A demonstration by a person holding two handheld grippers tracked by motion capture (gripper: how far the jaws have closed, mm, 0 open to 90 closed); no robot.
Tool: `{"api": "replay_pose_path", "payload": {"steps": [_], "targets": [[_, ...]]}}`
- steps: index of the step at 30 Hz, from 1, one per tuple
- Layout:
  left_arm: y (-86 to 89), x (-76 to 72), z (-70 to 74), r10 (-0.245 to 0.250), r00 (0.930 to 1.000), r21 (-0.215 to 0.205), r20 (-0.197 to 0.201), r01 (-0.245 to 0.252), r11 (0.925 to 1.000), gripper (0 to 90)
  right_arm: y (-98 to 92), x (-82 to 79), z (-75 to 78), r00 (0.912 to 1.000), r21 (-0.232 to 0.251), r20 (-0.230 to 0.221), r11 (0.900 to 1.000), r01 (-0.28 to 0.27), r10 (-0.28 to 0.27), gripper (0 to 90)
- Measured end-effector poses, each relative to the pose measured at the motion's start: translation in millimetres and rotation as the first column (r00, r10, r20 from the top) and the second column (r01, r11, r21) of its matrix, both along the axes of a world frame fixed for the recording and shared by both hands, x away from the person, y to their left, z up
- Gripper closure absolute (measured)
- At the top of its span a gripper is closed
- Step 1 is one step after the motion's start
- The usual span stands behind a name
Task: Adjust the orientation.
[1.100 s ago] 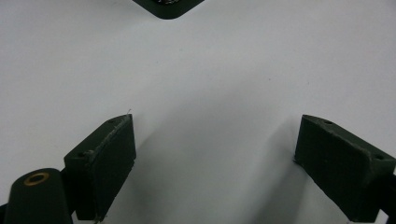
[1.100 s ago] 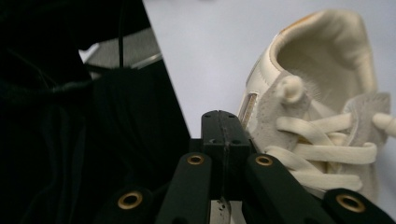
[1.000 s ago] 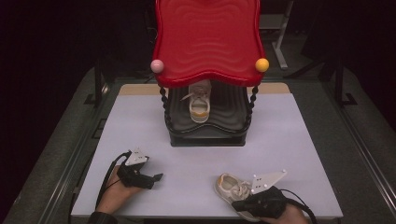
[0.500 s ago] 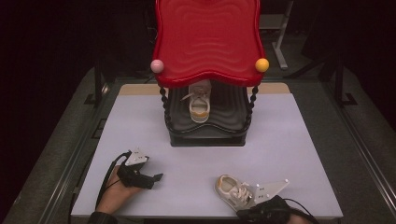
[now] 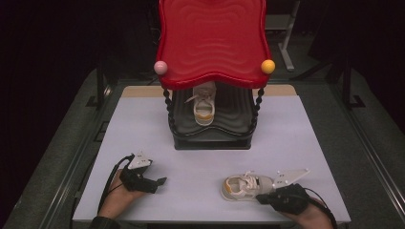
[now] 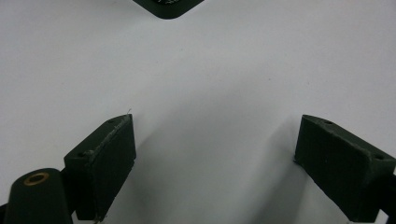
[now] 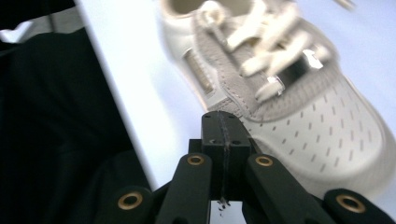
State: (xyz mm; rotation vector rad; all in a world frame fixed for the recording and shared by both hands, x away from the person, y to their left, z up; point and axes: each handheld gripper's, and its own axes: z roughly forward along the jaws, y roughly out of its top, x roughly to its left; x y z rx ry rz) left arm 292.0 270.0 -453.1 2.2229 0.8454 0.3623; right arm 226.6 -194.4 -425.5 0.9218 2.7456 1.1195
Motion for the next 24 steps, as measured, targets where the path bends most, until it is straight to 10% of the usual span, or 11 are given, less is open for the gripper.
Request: {"api": "replay_pose_path", "payload": {"steps": [24], "targets": [[0.2, 0.5, 0.0, -0.002, 1.0000, -0.002, -0.002, 0.002, 1.0000, 11.8, -3.8, 77.6, -4.6, 0.9964, 0.013, 0.025, 0.997, 0.081, -0.081, 89.7]]}}
